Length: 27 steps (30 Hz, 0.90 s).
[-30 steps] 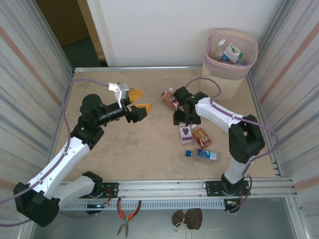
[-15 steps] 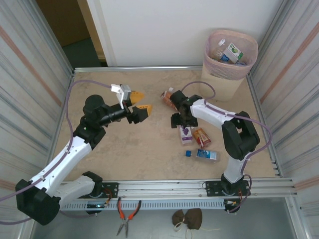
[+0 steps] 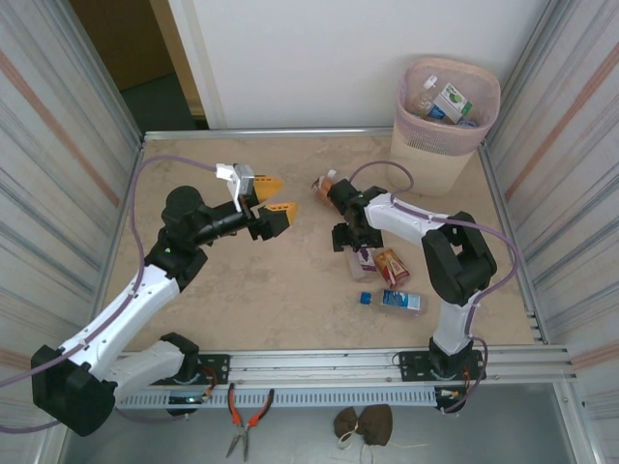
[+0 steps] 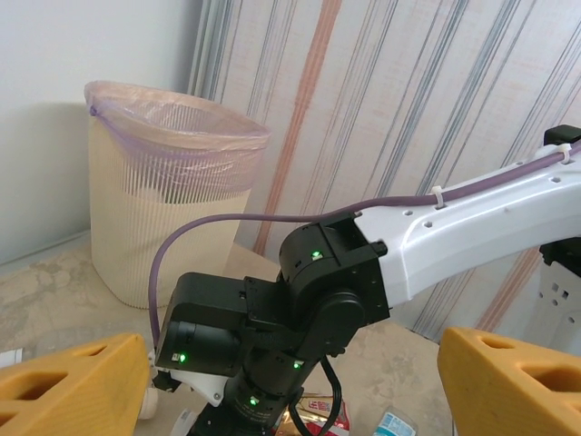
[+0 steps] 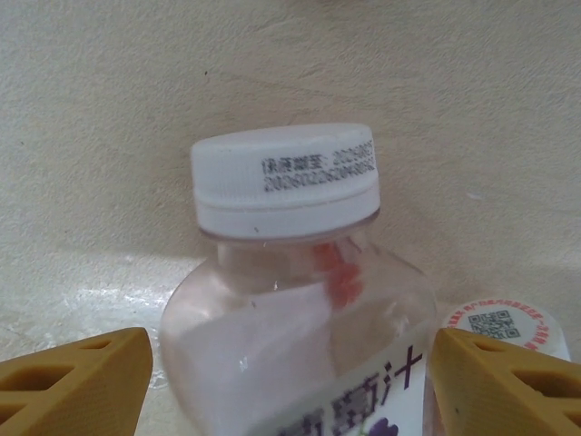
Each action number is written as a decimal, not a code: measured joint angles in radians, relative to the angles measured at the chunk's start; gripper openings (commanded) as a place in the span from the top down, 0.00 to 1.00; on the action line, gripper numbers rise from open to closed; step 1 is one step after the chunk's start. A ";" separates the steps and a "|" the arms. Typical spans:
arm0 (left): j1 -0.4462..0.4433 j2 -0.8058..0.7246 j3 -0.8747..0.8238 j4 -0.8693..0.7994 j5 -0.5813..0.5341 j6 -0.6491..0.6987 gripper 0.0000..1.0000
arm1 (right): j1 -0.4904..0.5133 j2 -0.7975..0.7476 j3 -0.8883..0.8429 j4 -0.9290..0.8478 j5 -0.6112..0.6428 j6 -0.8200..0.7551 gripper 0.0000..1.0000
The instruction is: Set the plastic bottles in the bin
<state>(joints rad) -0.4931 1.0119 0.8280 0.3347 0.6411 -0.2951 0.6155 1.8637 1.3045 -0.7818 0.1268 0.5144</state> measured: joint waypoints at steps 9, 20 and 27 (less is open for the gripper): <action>0.000 -0.001 -0.006 0.001 -0.015 -0.014 0.17 | 0.031 0.011 0.000 -0.004 0.000 0.000 0.20; -0.011 -0.004 -0.006 0.000 -0.019 -0.021 0.17 | 0.046 0.011 0.000 -0.006 0.000 0.000 0.21; -0.018 -0.035 -0.006 -0.001 -0.038 -0.024 0.17 | 0.046 0.011 0.000 -0.005 -0.001 0.000 0.28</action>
<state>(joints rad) -0.5110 0.9764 0.8223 0.3336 0.6033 -0.3195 0.6617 1.8744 1.3041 -0.7868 0.1261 0.5144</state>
